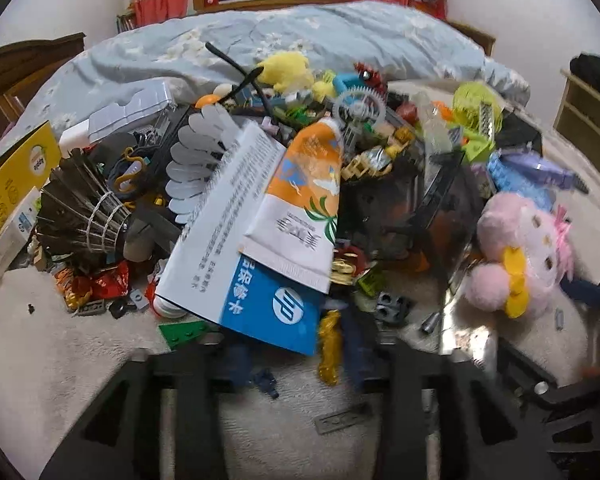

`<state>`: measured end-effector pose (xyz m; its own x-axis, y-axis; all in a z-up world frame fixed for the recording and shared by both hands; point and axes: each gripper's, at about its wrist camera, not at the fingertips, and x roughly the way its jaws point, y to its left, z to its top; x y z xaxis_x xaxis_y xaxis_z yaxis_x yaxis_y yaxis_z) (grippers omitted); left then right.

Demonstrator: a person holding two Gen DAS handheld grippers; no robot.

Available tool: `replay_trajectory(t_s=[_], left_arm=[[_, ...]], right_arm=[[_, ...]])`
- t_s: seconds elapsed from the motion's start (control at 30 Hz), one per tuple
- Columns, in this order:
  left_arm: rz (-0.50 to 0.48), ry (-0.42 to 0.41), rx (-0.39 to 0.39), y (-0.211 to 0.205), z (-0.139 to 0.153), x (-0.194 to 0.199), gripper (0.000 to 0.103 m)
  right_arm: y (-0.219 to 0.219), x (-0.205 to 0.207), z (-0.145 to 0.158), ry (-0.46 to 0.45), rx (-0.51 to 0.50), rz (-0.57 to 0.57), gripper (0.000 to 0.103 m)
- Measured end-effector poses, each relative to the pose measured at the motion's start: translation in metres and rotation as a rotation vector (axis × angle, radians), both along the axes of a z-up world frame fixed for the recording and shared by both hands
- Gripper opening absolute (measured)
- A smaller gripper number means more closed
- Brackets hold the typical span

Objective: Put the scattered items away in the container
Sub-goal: 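Close the left tool on the blue-and-white HP card and lift it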

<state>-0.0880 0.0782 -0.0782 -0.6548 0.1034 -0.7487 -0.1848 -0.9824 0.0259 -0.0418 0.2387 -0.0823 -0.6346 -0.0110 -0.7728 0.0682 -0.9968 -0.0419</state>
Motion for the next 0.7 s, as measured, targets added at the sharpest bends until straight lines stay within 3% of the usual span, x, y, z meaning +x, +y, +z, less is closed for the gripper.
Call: replay_trajectory(t_s=[0.13,0.37,0.7], left_arm=[[0.016,0.038,0.032,-0.014,0.008,0.011,0.057],[0.019,0.129,-0.068,-0.013,0.018,0.029,0.071],[0.001,0.144,-0.079,-0.006,0.016,0.015,0.071]], right_arm=[[0.0,0.0,0.0,0.0,-0.001,0.001,0.103],[-0.001,0.0,0.001,-0.001,0.005,0.001,0.103],[-0.002,0.0,0.001,-0.001,0.004,0.0,0.103]])
